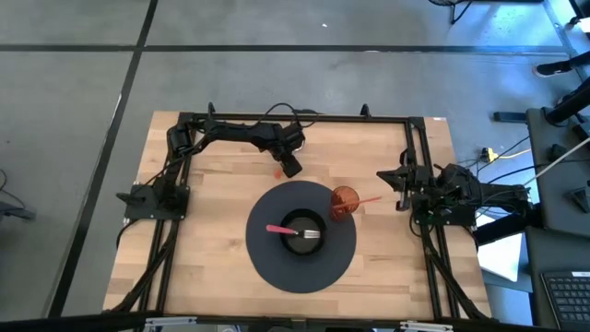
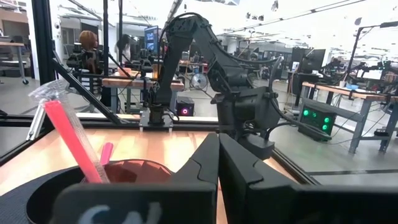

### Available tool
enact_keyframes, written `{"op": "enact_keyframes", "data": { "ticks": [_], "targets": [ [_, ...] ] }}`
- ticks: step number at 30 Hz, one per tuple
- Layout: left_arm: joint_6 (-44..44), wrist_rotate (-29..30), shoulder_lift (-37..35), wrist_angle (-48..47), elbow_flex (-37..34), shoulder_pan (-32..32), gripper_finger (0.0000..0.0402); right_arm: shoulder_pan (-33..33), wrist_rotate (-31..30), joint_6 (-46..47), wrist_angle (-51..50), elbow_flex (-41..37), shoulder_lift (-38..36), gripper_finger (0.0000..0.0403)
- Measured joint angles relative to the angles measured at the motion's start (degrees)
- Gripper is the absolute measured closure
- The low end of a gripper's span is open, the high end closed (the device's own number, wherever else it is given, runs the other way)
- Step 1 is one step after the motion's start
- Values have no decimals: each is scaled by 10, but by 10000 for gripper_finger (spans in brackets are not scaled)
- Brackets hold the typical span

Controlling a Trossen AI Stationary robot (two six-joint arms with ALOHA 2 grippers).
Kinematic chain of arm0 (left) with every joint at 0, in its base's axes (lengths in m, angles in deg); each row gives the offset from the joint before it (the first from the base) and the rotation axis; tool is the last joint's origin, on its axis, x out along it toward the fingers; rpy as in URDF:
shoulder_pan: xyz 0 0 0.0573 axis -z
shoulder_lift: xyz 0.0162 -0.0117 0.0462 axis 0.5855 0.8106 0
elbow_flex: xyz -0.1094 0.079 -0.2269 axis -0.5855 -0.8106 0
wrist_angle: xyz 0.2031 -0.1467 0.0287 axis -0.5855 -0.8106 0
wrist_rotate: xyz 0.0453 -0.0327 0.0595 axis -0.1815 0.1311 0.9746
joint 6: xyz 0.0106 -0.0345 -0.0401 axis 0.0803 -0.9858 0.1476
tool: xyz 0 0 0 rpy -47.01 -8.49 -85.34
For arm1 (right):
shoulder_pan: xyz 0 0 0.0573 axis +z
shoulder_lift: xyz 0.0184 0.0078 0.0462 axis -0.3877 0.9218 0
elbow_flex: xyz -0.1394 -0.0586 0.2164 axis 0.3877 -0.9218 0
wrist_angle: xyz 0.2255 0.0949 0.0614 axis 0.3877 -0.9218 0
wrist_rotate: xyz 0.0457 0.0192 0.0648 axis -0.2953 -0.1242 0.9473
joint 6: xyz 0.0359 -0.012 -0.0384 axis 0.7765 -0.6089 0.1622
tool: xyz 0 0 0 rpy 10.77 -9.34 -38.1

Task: Pick & Place Utensil
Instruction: Put the orange spoon into the black bowl

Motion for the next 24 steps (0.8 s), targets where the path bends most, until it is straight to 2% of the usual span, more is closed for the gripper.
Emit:
{"op": "enact_keyframes", "data": {
  "ticks": [8,15,24],
  "targets": [
    [34,11,1,-2,0,3,389,0,0,0,-3,0,0,398],
    [49,48,-4,-2,-2,16,395,0,0,0,-3,0,0,398],
    [55,104,-58,-35,6,23,401,0,0,0,-5,0,0,398]
  ]
}}
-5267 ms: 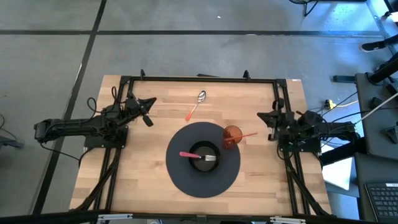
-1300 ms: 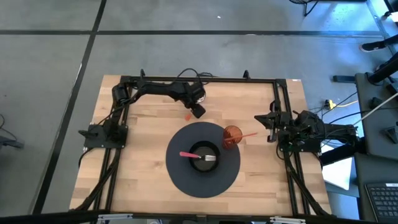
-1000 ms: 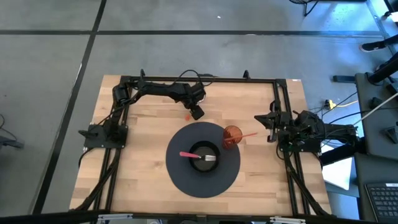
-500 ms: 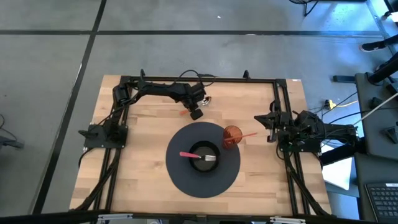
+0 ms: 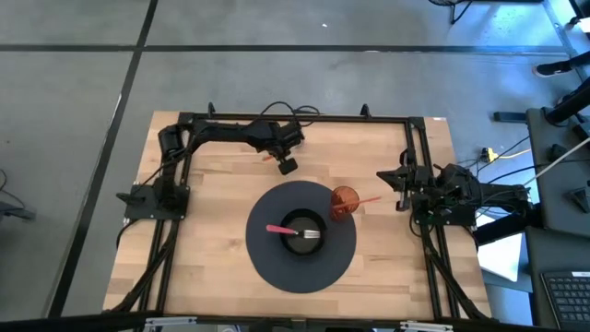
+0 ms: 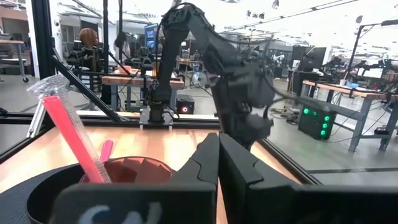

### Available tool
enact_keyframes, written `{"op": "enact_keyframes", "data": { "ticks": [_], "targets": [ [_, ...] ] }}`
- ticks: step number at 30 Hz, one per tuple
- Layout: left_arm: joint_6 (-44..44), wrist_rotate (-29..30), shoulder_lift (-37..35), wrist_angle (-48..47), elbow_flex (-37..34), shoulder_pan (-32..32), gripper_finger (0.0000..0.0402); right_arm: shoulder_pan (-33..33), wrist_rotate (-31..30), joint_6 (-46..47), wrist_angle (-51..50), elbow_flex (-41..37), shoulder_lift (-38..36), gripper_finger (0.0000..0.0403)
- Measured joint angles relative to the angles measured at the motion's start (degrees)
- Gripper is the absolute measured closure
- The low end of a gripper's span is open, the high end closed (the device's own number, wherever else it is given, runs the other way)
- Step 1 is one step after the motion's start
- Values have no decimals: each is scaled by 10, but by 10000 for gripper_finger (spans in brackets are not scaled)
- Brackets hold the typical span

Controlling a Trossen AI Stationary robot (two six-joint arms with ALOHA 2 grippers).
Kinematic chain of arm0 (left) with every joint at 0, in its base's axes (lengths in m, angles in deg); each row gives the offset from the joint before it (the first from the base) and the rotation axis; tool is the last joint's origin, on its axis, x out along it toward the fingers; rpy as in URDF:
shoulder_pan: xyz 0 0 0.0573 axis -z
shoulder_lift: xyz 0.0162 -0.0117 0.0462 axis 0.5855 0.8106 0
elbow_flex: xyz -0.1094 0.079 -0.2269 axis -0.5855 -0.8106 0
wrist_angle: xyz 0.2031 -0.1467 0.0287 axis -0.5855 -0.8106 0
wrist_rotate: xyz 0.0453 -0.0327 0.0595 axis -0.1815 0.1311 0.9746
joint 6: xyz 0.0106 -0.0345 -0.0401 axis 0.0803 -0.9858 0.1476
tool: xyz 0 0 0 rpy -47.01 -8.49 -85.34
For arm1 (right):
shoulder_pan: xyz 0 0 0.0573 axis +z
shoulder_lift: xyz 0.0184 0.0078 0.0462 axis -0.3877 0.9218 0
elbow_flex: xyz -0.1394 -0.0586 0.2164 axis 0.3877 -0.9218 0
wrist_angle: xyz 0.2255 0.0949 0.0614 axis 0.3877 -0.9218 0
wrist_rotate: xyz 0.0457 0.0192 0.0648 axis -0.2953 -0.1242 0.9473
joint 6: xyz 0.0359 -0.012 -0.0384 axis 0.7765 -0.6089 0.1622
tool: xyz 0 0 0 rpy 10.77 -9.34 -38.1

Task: Pick & Place Utensil
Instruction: Put the orange spoon into the black bowl

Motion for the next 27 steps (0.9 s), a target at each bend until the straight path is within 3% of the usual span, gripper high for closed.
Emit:
{"op": "enact_keyframes", "data": {
  "ticks": [16,27],
  "targets": [
    [1,20,-29,-61,2,35,400,0,0,5,0,0,0,398],
    [-41,19,-29,-73,-49,73,399,0,5,10,-4,0,0,398]
  ]
}}
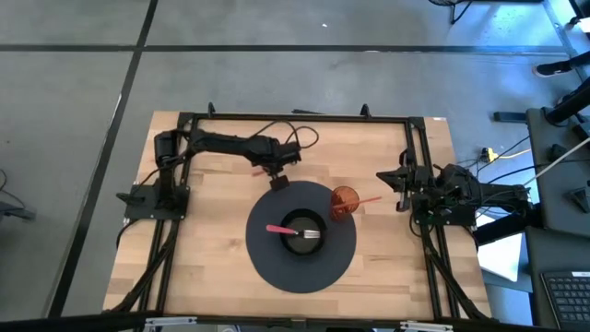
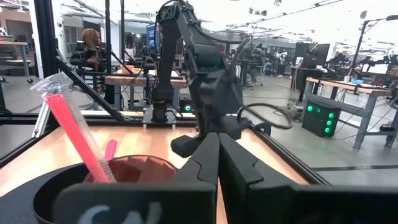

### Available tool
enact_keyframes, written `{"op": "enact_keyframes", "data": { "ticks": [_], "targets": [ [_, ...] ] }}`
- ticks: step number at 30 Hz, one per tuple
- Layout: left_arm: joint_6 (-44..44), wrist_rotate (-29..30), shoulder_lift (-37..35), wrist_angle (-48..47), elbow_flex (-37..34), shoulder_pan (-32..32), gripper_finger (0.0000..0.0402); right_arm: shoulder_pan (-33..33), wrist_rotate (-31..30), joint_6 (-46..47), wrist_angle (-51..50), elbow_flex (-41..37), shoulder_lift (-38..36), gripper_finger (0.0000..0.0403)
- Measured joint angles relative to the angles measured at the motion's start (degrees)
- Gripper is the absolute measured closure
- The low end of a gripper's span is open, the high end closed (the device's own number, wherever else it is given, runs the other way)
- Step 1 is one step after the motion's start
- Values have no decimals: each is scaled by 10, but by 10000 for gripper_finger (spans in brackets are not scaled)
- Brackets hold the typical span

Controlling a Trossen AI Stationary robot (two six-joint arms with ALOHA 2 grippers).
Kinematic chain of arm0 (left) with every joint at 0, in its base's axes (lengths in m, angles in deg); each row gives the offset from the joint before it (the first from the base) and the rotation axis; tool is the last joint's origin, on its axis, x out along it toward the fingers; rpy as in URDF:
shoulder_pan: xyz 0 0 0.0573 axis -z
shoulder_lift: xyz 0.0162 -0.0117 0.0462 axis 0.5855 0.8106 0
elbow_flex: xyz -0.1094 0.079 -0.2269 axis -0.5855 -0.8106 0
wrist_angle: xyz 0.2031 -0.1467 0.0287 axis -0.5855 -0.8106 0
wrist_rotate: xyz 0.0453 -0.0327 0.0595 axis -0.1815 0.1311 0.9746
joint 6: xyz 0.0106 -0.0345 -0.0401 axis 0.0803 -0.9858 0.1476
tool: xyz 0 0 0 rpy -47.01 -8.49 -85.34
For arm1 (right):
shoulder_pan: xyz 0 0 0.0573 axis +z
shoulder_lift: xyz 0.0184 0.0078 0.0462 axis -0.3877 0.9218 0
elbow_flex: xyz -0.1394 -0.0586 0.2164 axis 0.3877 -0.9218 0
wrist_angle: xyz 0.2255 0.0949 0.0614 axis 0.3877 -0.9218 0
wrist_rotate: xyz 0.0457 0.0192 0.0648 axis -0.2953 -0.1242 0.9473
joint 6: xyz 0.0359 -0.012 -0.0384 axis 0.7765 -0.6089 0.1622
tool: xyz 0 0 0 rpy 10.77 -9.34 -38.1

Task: Pick & Place Utensil
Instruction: Put the orange spoon into the black bowl

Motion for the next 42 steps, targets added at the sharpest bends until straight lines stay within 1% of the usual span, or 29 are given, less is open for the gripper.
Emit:
{"op": "enact_keyframes", "data": {
  "ticks": [11,14,19,23,27,30,32,38,40,42],
  "targets": [
    [-32,3,0,4,-53,17,400,0,0,9,-6,0,0,398],
    [-31,25,0,14,-53,17,398,0,1,13,-8,0,0,398],
    [-3,8,-1,17,-33,19,393,0,3,21,-8,0,0,398],
    [5,7,-1,16,-6,26,378,0,6,22,-11,0,0,398],
    [46,43,-1,17,20,33,344,0,6,22,-12,0,0,398],
    [77,91,-2,17,31,35,307,0,6,23,-12,0,0,398],
    [85,100,-2,18,32,29,277,0,6,23,-13,0,0,398],
    [106,35,-2,14,13,-11,189,0,6,23,-22,0,0,398],
    [105,20,-2,19,9,-27,167,0,6,23,-23,0,0,398],
    [104,-14,-2,20,6,-41,151,0,6,23,-24,0,0,398]
  ]
}}
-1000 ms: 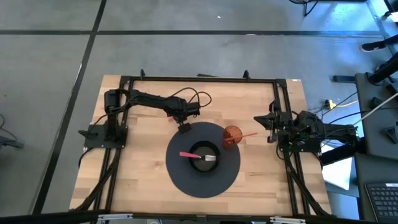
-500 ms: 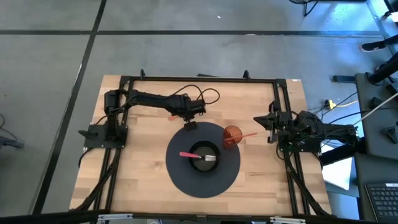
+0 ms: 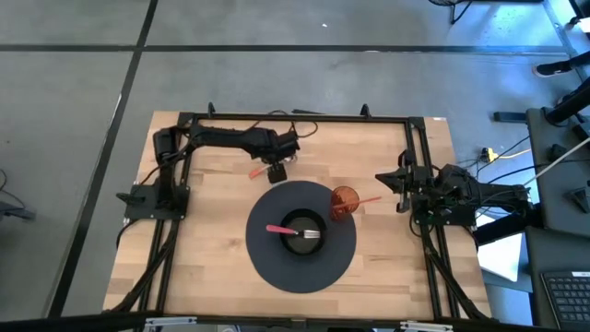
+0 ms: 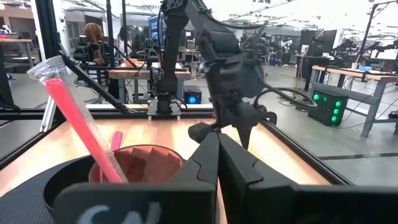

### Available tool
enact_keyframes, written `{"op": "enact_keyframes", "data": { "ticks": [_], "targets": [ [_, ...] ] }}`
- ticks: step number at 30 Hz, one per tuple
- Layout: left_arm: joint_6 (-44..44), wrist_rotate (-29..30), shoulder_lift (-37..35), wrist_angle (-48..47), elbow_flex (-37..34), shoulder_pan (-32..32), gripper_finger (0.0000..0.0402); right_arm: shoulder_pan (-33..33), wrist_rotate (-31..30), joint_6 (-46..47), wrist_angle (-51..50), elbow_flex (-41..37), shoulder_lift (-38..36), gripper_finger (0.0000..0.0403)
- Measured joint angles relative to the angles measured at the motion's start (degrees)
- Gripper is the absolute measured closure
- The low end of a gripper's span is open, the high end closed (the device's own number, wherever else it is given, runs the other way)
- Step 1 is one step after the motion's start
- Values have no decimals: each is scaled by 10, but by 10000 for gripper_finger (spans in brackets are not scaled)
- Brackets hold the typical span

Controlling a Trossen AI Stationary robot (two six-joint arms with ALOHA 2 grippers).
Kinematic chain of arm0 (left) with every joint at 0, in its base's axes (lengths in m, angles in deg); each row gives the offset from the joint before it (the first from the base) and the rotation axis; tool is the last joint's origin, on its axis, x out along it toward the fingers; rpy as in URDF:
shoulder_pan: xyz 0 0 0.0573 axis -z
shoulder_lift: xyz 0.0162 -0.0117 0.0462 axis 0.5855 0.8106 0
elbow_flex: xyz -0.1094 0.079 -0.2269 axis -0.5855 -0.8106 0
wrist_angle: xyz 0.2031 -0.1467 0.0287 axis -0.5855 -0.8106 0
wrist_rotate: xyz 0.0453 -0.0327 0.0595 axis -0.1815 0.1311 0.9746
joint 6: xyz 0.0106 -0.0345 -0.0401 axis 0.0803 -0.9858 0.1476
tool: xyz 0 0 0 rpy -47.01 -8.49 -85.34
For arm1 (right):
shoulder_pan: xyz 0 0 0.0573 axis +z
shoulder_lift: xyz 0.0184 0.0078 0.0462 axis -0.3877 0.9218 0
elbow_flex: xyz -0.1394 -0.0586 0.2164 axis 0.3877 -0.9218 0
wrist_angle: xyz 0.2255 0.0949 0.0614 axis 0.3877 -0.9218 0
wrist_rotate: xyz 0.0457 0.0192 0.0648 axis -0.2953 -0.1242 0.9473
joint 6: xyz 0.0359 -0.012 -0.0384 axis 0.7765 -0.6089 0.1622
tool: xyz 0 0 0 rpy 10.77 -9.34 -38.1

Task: Pick & Place Utensil
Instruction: Put the orange spoon into the black bowl

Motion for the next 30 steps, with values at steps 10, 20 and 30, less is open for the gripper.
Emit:
{"op": "enact_keyframes", "data": {
  "ticks": [10,20,30],
  "targets": [
    [16,-14,12,-2,0,-15,153,0,-1,-2,1,0,0,398],
    [20,-15,19,-5,0,-13,201,0,-1,1,2,0,0,398],
    [22,1,47,-5,2,-10,215,0,0,4,2,0,0,398]
  ]
}}
